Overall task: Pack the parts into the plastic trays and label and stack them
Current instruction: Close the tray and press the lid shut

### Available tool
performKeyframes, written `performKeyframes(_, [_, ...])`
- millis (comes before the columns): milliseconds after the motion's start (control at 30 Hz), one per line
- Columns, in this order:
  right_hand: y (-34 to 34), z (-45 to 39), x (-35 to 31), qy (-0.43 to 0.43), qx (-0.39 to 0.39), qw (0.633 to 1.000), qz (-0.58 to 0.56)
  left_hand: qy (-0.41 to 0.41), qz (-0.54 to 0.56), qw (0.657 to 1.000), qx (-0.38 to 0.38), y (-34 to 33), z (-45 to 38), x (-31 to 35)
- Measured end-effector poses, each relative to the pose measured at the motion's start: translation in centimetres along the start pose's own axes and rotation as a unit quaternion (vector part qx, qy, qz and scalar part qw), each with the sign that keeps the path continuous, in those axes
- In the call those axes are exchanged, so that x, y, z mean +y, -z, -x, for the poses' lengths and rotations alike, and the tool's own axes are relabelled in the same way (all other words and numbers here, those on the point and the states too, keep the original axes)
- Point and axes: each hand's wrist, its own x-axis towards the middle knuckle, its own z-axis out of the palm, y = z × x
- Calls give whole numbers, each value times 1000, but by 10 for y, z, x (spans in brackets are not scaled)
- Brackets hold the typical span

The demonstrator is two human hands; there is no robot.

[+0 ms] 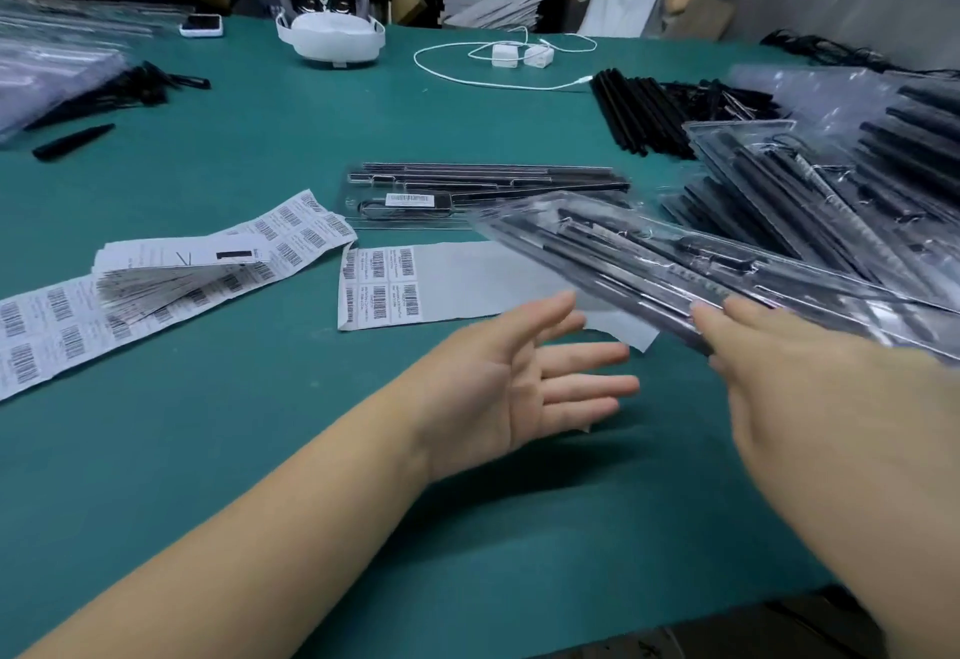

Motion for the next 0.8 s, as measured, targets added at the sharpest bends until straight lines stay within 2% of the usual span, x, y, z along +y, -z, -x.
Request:
performKeyframes(100, [9, 18, -8, 18, 59, 997, 50, 22, 54, 998, -19, -34, -18, -8])
performKeyframes(133, [14, 18, -12, 31, 52, 997, 45, 16, 90, 996, -10, -47, -26, -10])
performKeyframes(200, [23, 14, -20, 19, -10, 996, 83, -1, 135, 989, 62, -66, -46, -18])
performKeyframes(233, [20, 13, -18, 29, -7, 995, 96, -11, 129, 986, 107, -71, -56, -23])
performKeyframes(300, [27, 17, -15, 104, 35, 994, 23, -40, 102, 980, 168, -78, -72, -30])
performKeyframes(367, [45, 25, 13, 127, 71, 973, -180, -60, 79, 975, 199, -82, -81, -36])
performKeyframes(400, [53, 30, 42, 99, 100, 962, -232, -65, 76, 974, 202, -83, -82, -37])
performKeyframes(433, [60, 33, 75, 67, 105, 964, -235, -67, 74, 975, 201, -83, -83, -37])
performKeyframes(500, [65, 34, 151, 28, 115, 973, -197, -76, 70, 976, 193, -84, -83, -35])
performKeyframes(567, [61, 37, 203, -36, 89, 981, -169, -98, 64, 976, 186, -85, -84, -33])
performKeyframes(700, [39, 43, 220, -86, 84, 965, -232, -129, 26, 977, 167, -95, -89, -26])
performKeyframes(800, [23, 54, 220, -80, 161, 951, -253, -144, 6, 976, 165, -106, -94, -18])
